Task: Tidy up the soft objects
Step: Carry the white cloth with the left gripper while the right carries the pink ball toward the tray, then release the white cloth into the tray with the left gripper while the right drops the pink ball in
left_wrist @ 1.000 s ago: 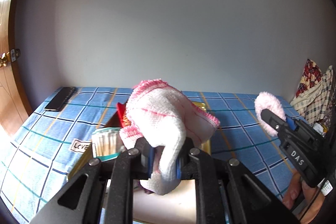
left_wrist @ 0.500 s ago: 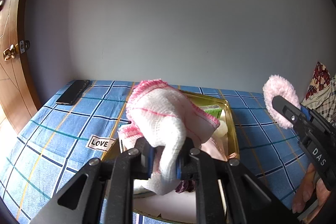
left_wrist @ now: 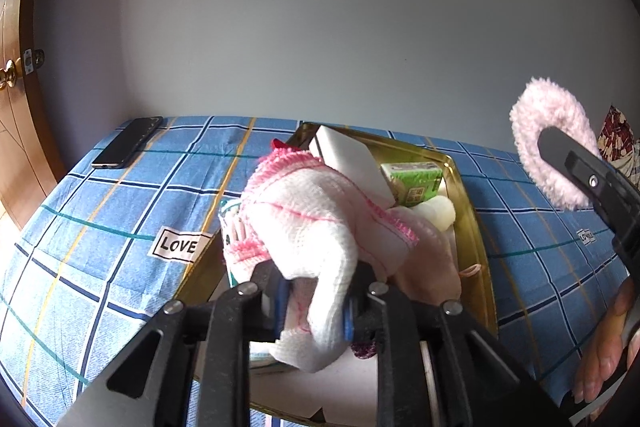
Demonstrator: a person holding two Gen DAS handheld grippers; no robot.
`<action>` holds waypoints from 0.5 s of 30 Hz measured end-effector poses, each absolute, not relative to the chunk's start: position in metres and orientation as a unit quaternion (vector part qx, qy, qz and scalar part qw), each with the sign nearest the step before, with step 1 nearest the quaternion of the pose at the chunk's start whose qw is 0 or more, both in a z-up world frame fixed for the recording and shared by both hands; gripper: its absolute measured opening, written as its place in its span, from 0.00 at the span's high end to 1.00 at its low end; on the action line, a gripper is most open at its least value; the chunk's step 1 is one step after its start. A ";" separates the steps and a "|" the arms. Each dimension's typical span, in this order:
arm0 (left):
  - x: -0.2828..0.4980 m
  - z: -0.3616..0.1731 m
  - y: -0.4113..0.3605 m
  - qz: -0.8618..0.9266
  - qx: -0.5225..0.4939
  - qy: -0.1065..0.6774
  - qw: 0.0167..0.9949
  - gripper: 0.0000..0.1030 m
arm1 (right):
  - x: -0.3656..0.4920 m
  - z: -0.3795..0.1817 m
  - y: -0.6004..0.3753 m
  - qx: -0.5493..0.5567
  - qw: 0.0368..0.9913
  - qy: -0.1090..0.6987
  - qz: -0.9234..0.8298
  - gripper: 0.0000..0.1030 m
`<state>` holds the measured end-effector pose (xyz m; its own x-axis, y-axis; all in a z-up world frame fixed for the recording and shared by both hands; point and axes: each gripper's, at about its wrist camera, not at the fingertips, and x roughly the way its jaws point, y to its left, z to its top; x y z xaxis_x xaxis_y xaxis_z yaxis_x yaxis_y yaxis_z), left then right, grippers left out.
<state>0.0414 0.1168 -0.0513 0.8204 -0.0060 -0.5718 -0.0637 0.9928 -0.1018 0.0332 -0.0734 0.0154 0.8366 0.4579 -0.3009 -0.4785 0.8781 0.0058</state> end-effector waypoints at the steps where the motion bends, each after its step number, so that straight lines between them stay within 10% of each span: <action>1: 0.041 -0.051 0.118 0.017 -0.059 0.300 0.952 0.67 | 0.033 0.016 -0.073 -0.035 0.957 0.148 0.245 0.73; 6: 0.040 -0.051 0.121 0.025 -0.060 0.299 0.952 0.61 | 0.031 0.016 -0.078 -0.039 0.956 0.148 0.249 0.73; 10: 0.032 -0.048 0.129 0.042 -0.068 0.291 0.953 0.25 | 0.032 0.015 -0.076 -0.044 0.954 0.153 0.254 0.73; 15: 0.015 -0.035 0.139 0.062 -0.067 0.263 0.960 0.06 | 0.037 0.007 -0.068 -0.056 0.949 0.168 0.262 0.73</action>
<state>0.0151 0.1390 -0.0354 0.8538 0.0837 -0.5139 -0.1543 0.9833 -0.0962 0.0373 -0.0681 0.0072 0.8059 0.4786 -0.3486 -0.5164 0.8561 -0.0185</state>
